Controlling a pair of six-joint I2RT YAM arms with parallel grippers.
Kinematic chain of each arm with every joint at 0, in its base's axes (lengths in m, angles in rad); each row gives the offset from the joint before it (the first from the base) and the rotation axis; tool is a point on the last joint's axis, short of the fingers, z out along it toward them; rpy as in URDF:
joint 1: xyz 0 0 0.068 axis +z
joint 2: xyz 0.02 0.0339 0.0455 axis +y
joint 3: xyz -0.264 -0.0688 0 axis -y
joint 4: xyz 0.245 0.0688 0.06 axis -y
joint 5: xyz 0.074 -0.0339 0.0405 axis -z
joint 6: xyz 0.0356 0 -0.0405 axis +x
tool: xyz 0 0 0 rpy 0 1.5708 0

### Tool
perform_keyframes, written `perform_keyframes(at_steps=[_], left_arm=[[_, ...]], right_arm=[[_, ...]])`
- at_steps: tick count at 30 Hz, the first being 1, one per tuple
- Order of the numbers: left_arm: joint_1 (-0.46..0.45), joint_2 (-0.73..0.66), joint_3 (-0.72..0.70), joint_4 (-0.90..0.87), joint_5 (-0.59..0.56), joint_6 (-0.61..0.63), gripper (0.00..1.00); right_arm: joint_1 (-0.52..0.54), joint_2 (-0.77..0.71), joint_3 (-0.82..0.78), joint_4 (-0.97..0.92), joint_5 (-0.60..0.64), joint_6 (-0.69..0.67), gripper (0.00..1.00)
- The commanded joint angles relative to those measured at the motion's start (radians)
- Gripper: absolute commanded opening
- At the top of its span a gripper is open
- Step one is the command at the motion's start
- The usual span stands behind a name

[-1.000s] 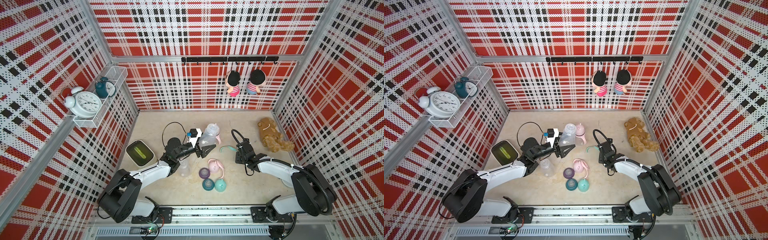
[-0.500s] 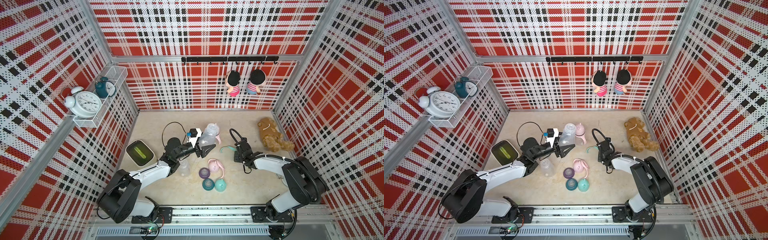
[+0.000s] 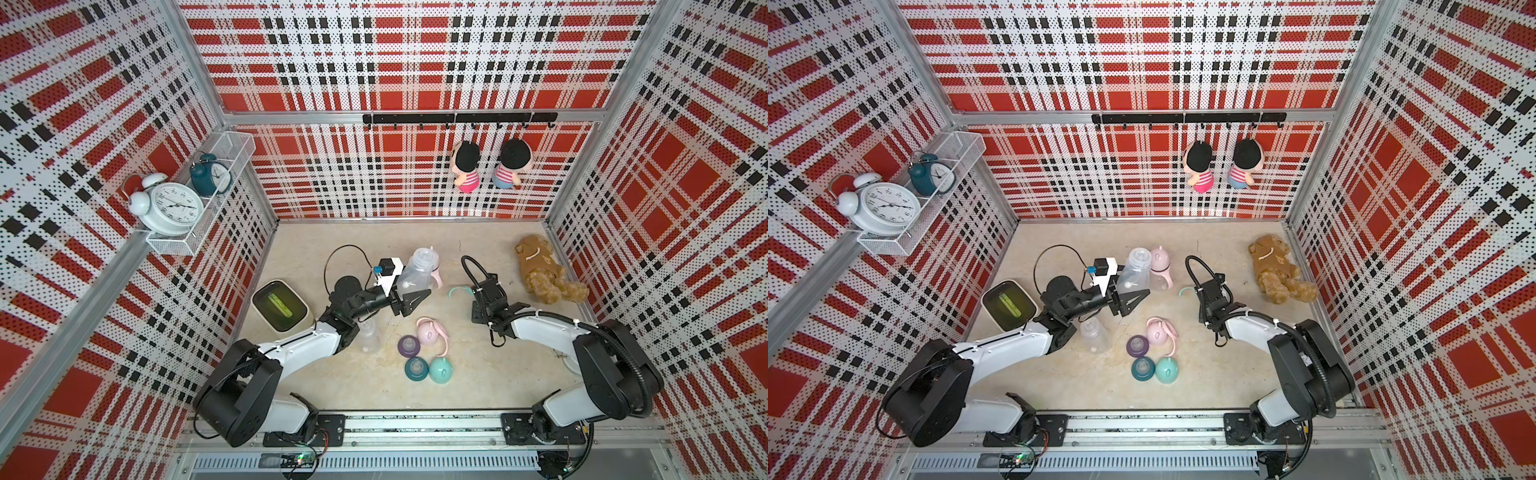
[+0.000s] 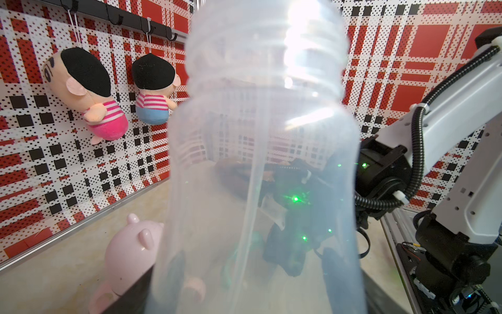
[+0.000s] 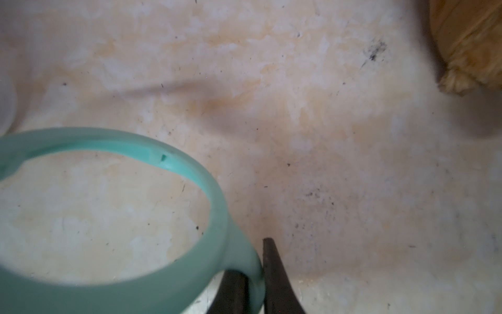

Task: Assemble the baby bottles
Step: Pick up the handle at the center of the board, then put on the handle of the baby bottle.

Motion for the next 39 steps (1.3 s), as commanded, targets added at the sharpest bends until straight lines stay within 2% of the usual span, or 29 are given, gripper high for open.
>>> perform_keyframes(at_steps=[1,8,13,17,23,32,39], left_arm=[[0.008,-0.016,-0.006,0.01,-0.026,0.0,0.0],[0.02,0.007,-0.006,0.01,-0.011,-0.024,0.0],[0.013,0.024,0.001,0.009,-0.011,-0.024,0.0],[0.009,0.039,0.012,0.01,-0.012,-0.027,0.0],[-0.007,0.067,0.035,0.009,-0.033,-0.029,0.0],[-0.018,0.099,0.079,0.004,-0.043,-0.046,0.0],[-0.021,0.118,0.101,-0.006,-0.056,-0.046,0.0]], right_arm=[[-0.009,-0.093,0.059,-0.081,0.014,-0.004,0.01],[0.004,-0.263,0.19,-0.224,0.042,-0.08,0.0],[0.079,-0.309,0.349,-0.305,0.135,-0.125,0.0],[0.181,-0.289,0.481,-0.345,0.247,-0.16,0.0],[0.323,-0.25,0.592,-0.321,0.433,-0.223,0.0],[0.482,-0.166,0.644,-0.281,0.686,-0.32,0.0],[0.559,-0.104,0.662,-0.268,0.795,-0.348,0.0]])
